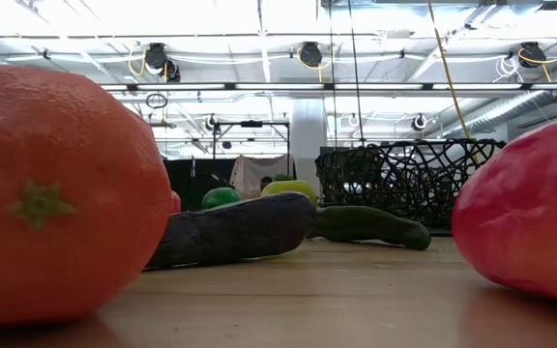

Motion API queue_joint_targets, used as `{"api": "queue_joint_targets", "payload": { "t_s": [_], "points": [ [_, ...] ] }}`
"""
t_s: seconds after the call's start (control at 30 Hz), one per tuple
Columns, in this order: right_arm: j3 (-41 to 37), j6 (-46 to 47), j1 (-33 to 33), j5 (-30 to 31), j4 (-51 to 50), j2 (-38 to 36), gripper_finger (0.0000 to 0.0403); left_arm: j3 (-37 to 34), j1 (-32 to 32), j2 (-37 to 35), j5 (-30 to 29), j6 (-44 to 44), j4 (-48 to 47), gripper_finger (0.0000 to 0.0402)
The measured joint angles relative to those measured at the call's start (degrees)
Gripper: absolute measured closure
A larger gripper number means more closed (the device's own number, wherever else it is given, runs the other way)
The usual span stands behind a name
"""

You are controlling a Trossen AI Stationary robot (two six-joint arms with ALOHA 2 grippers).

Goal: Build produce basket
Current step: Put the green celery into the black woven basket

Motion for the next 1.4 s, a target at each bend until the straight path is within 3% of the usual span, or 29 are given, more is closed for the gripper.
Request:
{"api": "queue_joint_targets", "payload": {
  "t_s": [0.33, 0.8, 1.4],
  "points": [
    [-14.9, 5.8, -0.8, -5.4, 2.3, -5.3, 0.0315, 0.0, 0.4, 0.0, -0.1, -3.1, 0.0, 0.0376],
    [-41.9, 6.9, -1.0, -7.5, 24.1, -16.3, 0.0282, 0.0, 0.5, 0.0, -6.0, -4.0, 0.1, 0.0376],
    [-51.1, 2.6, -4.7, -7.0, 34.4, -17.7, 0.0282, 0.0, 0.5, 0.0, -8.4, -5.5, 0.1, 0.0376]
  ]
}}
